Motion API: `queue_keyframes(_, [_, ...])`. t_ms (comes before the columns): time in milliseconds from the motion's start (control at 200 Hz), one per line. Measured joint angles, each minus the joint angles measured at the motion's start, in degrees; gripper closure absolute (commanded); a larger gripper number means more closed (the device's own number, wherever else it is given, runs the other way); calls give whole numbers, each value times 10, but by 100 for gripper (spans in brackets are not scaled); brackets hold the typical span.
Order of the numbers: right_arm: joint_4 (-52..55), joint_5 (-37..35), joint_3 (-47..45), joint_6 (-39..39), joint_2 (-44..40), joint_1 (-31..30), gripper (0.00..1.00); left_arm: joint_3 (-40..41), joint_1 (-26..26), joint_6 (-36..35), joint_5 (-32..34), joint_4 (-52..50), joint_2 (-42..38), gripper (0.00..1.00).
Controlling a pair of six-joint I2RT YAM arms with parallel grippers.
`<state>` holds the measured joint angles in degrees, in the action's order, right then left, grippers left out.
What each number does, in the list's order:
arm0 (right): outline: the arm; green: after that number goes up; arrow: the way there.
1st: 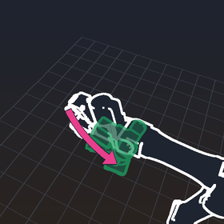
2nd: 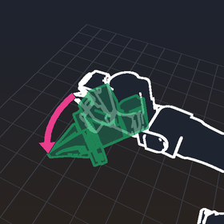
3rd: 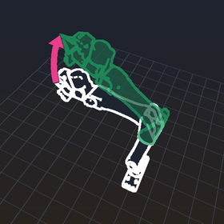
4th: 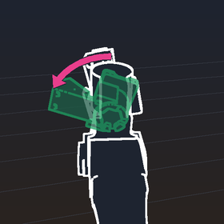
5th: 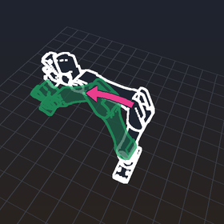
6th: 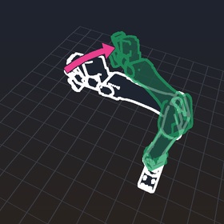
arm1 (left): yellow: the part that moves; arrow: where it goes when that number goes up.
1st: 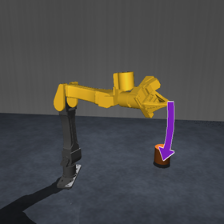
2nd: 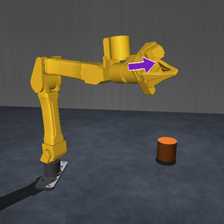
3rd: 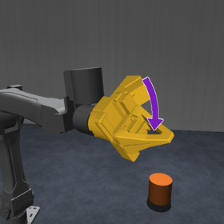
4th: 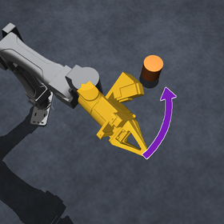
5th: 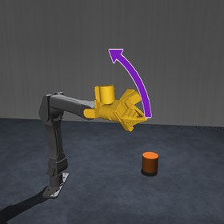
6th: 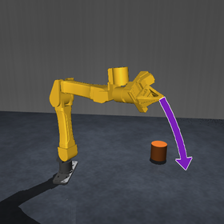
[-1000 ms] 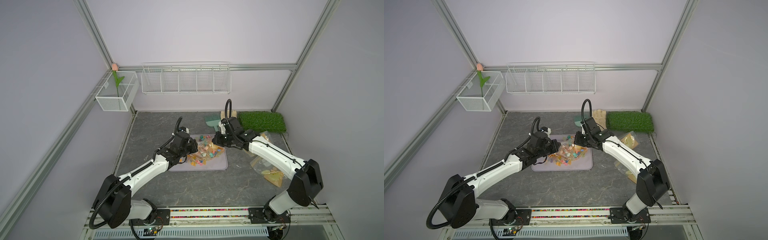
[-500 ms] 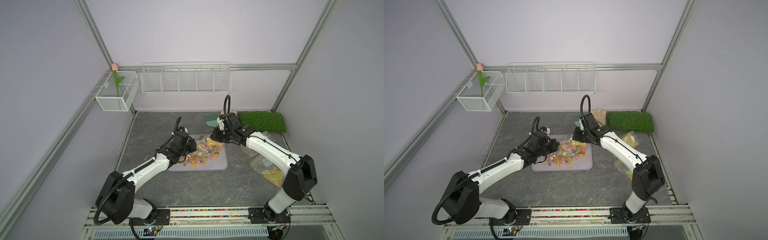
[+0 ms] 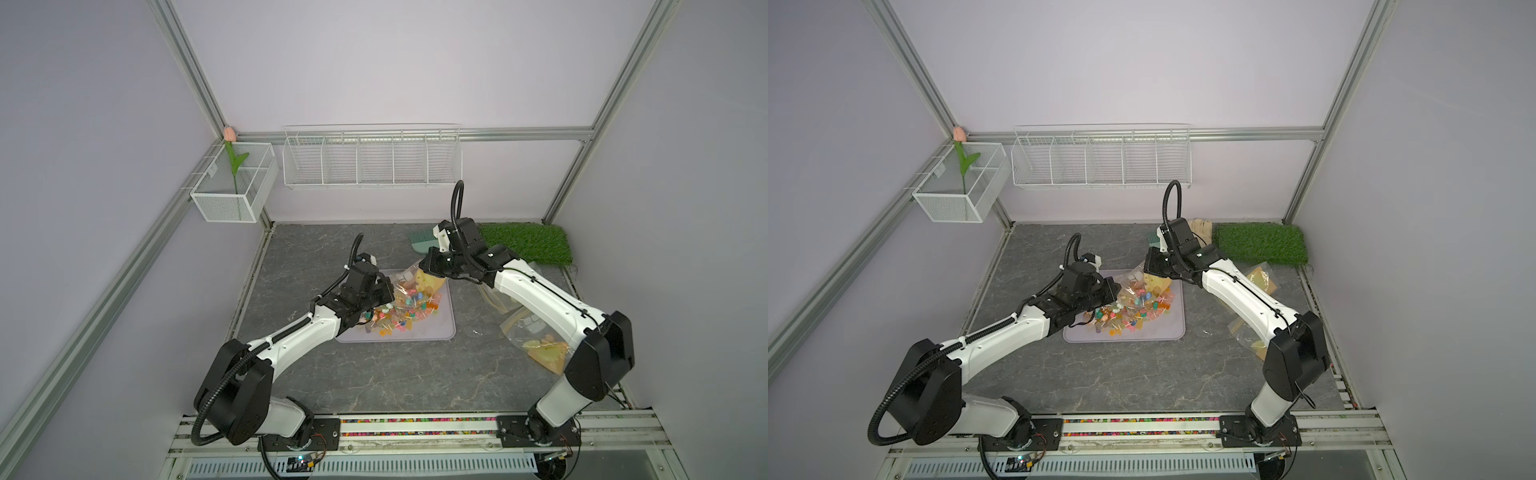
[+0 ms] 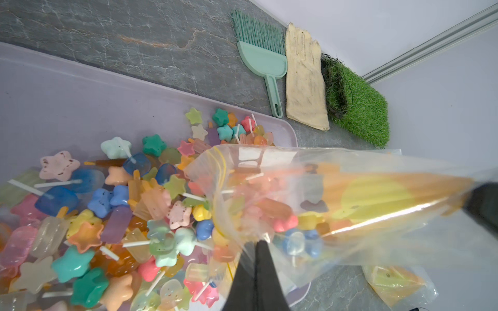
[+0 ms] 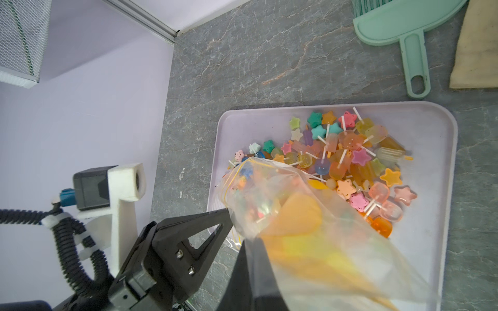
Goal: Pour candies out of the ziploc bag
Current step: 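Pour the candies out of the ziploc bag onto the tray.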
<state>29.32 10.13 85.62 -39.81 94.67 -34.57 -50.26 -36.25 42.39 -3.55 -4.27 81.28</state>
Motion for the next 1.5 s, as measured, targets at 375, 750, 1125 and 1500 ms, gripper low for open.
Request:
queue_keyframes(375, [18,0,20,11,1,3,93,0,1,0,-10,8,3,100])
queue_keyframes(750, [32,-2,38,20,1,5,93,0,2,5,-27,15,7,100])
queue_keyframes(1125, [48,-3,45,27,1,5,93,0,2,16,-53,29,30,100])
queue_keyframes(1500, [62,-2,64,40,0,5,93,-1,-10,24,-60,53,48,100])
